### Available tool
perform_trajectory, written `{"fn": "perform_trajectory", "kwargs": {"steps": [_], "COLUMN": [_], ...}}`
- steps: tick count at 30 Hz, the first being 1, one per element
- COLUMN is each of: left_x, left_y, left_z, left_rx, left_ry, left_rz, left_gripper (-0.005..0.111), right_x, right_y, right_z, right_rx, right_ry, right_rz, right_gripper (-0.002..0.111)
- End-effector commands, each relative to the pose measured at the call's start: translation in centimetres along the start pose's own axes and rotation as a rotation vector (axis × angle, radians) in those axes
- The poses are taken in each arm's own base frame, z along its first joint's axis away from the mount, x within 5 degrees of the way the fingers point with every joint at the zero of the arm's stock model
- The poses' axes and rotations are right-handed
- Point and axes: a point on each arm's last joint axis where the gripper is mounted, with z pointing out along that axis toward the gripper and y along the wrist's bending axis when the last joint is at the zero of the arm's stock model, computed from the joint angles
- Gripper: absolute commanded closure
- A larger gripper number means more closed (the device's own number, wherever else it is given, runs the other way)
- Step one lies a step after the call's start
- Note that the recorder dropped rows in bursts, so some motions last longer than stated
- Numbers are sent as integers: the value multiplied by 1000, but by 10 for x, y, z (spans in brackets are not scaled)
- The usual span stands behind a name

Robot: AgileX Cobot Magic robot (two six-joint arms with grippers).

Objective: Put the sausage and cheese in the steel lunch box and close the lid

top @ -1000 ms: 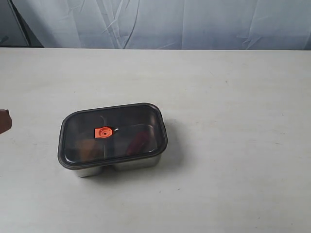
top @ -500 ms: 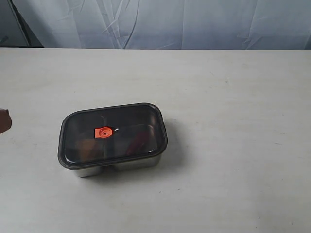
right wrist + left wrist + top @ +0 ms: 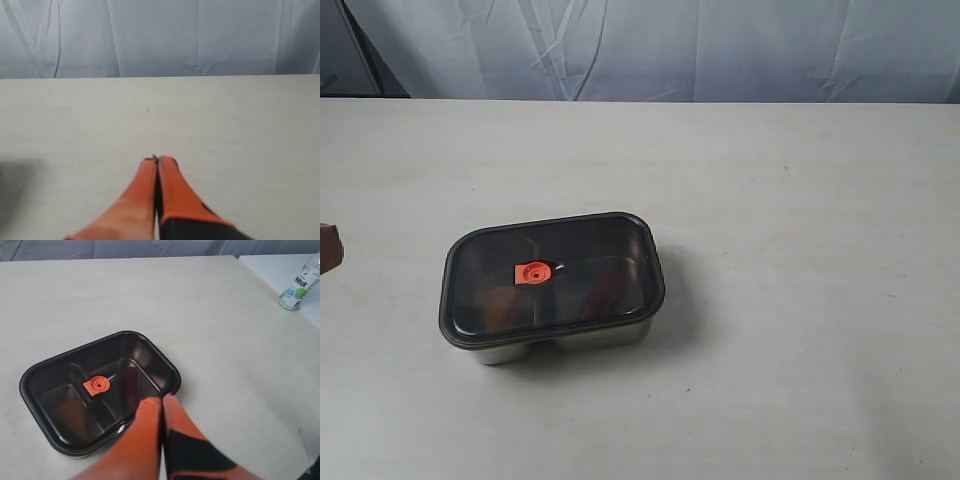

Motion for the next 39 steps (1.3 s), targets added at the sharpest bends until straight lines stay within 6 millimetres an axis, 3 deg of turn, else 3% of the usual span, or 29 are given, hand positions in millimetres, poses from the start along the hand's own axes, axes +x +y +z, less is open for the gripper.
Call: {"fn": "perform_trajectory", "kwargs": {"steps": [1,27,31,39], "left_x": [1,1,-3,1], "left_y": [0,0,7,32], "left_z": [-2,-1,2,-1], "left_rx": [10,2,-60,-241], "left_ry": [-8,-8,-93,-351], "left_rz": [2,12,100,88], "left_gripper": [107,107,107,107], "right_x": [3,6,6,6], "right_y": [-3,-3,-3,-3], "right_z": [0,0,0,0], "right_rx": [35,37,38,38], "right_ry": [14,44,41,41], "right_rz": [-41,-43,-45,-43], "right_gripper": [109,109,109,109]}}
